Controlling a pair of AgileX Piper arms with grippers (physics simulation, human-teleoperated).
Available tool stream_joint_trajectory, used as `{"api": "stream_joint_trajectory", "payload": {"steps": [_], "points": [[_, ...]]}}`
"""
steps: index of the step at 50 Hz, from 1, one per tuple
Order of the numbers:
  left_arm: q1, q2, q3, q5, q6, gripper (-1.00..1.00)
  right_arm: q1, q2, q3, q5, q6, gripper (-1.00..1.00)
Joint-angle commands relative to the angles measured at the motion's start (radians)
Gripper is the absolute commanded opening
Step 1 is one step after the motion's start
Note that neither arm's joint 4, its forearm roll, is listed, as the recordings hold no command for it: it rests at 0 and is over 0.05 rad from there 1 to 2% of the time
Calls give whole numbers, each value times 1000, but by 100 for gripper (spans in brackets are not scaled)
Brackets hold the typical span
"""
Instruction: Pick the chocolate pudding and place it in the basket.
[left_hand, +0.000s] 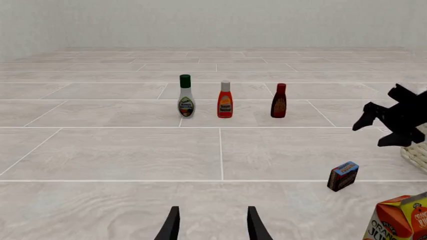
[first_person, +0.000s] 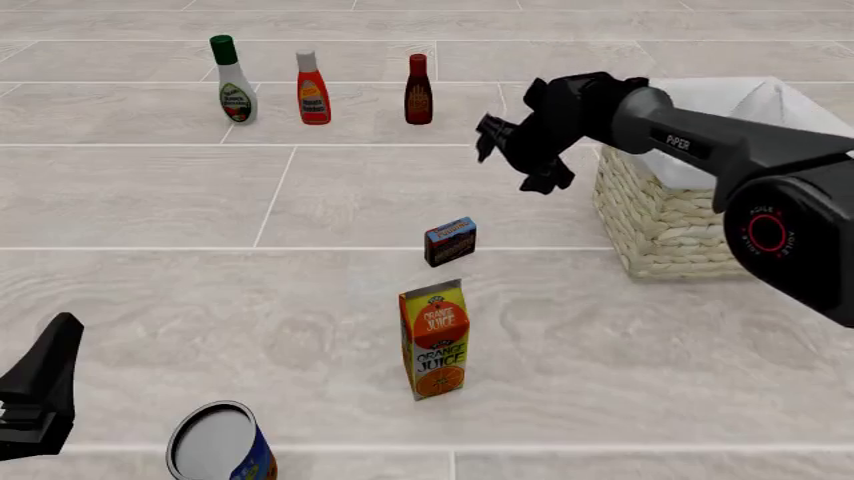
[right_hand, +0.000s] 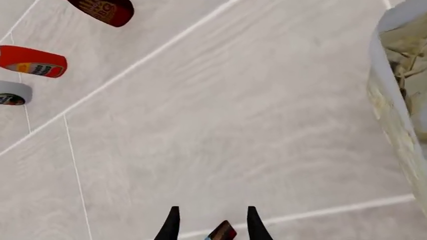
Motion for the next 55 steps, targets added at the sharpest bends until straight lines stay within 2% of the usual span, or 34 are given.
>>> {"api": "stream_joint_trajectory", "payload": {"steps": [1,30,55], "points": [[0,0,0,0,0,100,9,9,35,-28,16,100],[0,0,0,0,0,100,21,-5,156,-102,41,100],[0,0,0,0,0,100,78,-16,232,-173,97,100]]}}
